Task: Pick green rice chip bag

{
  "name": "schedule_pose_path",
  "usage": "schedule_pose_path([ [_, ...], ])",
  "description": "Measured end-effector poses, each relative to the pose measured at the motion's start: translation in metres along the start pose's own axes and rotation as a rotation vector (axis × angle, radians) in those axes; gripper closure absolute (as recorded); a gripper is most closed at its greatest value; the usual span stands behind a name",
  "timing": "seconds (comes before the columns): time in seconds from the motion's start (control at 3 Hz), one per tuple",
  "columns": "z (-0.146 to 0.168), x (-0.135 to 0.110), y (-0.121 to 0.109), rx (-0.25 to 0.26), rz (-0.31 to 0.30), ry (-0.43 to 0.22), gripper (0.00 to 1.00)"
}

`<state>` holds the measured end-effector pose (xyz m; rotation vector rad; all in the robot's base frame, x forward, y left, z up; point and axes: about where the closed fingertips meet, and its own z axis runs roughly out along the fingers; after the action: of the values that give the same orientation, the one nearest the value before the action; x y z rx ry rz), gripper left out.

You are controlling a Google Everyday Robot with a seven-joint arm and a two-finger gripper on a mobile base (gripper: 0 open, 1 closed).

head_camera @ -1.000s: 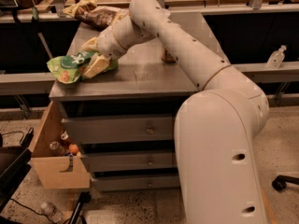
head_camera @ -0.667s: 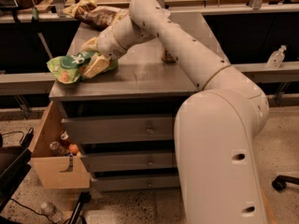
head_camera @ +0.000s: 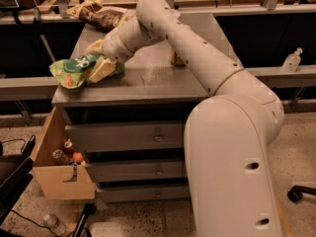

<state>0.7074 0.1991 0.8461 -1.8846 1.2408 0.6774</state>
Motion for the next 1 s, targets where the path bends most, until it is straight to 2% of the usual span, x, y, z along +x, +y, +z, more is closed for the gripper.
schedule_pose_path([
  [1.0,0.0000,-0.0003,0.0000,0.000,0.000,0.000,1.00],
])
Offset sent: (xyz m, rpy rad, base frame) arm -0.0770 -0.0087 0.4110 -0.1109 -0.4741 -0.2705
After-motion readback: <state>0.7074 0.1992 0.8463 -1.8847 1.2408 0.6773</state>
